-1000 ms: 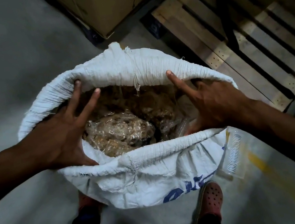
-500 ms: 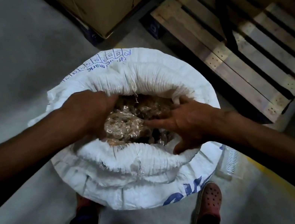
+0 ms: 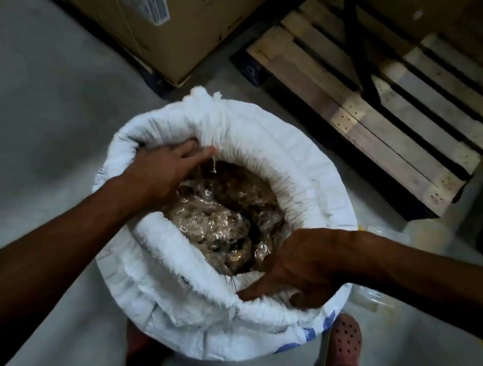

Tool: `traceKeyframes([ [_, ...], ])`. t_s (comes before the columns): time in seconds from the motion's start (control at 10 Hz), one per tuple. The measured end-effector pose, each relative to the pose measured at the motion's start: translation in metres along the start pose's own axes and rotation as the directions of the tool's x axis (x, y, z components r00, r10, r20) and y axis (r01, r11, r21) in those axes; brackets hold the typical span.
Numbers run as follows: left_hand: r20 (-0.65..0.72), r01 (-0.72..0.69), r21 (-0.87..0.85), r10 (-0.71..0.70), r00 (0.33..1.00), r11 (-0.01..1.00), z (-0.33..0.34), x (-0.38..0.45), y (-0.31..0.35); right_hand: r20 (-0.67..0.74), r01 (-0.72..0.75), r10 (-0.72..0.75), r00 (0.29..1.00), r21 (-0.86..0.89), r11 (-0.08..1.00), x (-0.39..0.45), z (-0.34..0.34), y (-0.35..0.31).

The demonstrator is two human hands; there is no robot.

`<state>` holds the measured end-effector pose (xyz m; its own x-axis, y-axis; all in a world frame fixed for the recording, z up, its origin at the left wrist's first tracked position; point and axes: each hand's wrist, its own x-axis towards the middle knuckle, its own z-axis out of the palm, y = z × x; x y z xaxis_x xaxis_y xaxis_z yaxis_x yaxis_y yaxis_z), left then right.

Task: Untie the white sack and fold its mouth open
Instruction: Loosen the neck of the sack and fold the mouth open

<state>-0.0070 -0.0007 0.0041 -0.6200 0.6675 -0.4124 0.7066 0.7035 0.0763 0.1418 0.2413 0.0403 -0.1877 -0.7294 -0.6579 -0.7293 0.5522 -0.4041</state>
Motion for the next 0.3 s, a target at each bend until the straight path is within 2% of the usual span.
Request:
traceKeyframes([
  [0.1,-0.007,-0.023,-0.249,0.022,1.000,0.968,-0.004,-0.012,0.004,-0.089,-0.092,0.092,0.992,0.005,0.996,-0.010,-0.014,0.006],
  [0.2,0.043,0.078,-0.435,-0.066,0.997,0.897,-0.029,-0.031,0.012,-0.174,-0.245,0.256,0.951,0.084,0.966,-0.032,-0.037,0.015],
  [0.3,0.020,0.170,-0.440,-0.180,0.983,0.881,-0.088,-0.054,0.003,-0.310,-0.374,0.398,0.863,0.135,0.917,-0.070,-0.108,0.023],
])
